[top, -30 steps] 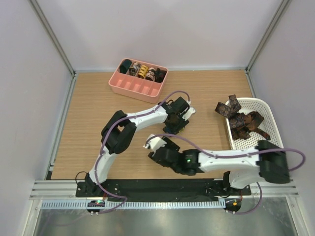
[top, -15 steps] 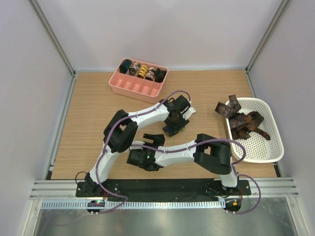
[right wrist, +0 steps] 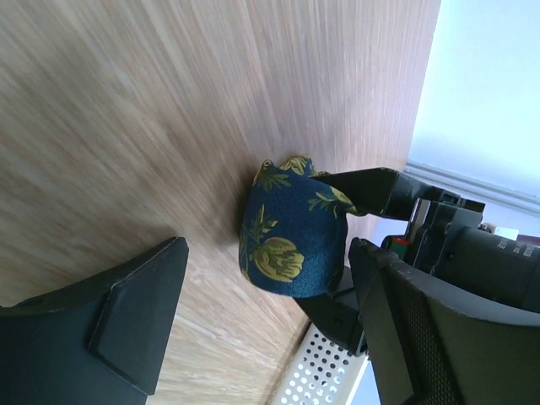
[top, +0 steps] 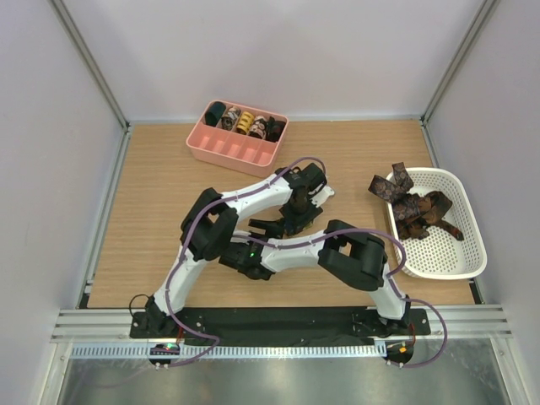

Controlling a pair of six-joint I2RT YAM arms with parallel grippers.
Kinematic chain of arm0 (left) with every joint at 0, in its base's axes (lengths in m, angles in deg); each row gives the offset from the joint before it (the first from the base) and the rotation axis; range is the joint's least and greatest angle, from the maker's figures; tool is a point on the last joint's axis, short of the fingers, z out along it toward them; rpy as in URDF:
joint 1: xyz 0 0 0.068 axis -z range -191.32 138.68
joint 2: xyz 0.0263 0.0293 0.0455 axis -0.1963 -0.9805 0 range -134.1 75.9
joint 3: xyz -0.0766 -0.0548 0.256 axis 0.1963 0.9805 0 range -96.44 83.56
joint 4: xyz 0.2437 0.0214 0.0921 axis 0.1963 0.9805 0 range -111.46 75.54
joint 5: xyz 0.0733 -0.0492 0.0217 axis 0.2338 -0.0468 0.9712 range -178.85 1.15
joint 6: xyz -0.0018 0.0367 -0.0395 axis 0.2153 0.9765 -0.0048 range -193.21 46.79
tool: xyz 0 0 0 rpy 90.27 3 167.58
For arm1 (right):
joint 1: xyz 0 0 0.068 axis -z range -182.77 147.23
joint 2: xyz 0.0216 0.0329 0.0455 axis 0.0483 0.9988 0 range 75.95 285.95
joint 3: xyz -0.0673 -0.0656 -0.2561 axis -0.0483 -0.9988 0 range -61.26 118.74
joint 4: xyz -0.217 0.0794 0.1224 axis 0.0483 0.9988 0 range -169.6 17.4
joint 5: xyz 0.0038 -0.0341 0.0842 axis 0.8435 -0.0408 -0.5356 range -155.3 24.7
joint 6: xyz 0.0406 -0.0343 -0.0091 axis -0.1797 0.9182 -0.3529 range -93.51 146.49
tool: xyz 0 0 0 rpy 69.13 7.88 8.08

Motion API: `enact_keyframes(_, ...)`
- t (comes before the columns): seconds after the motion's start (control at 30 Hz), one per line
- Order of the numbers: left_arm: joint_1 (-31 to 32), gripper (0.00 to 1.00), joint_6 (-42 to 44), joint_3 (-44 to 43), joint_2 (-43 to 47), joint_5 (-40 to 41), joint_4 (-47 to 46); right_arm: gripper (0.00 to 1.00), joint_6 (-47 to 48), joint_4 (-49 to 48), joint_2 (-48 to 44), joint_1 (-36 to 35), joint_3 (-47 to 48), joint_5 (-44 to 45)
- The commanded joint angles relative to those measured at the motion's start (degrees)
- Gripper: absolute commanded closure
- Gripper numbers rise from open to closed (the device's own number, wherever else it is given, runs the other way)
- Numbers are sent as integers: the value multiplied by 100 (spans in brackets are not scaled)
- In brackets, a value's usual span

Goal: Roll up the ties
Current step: Roll the tie

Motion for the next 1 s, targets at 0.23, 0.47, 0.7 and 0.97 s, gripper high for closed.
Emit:
enact_keyframes(0.23,-34,75,-55,117,-742,-270,1368,17,88,6,400,201,310,10)
enact_keyframes(0.47,-87,74,-160,-217,-901,-278,1781,20,-237,462,698,209,539,272)
enact_keyframes(0.7,-131,73,-187,-499,-1068,-401,2203,22,-509,910,997,218,592,590)
enact_keyframes(0.97,-148,71,-213,-728,-1182,-463,2475,23,-1045,1526,1340,297,855,547)
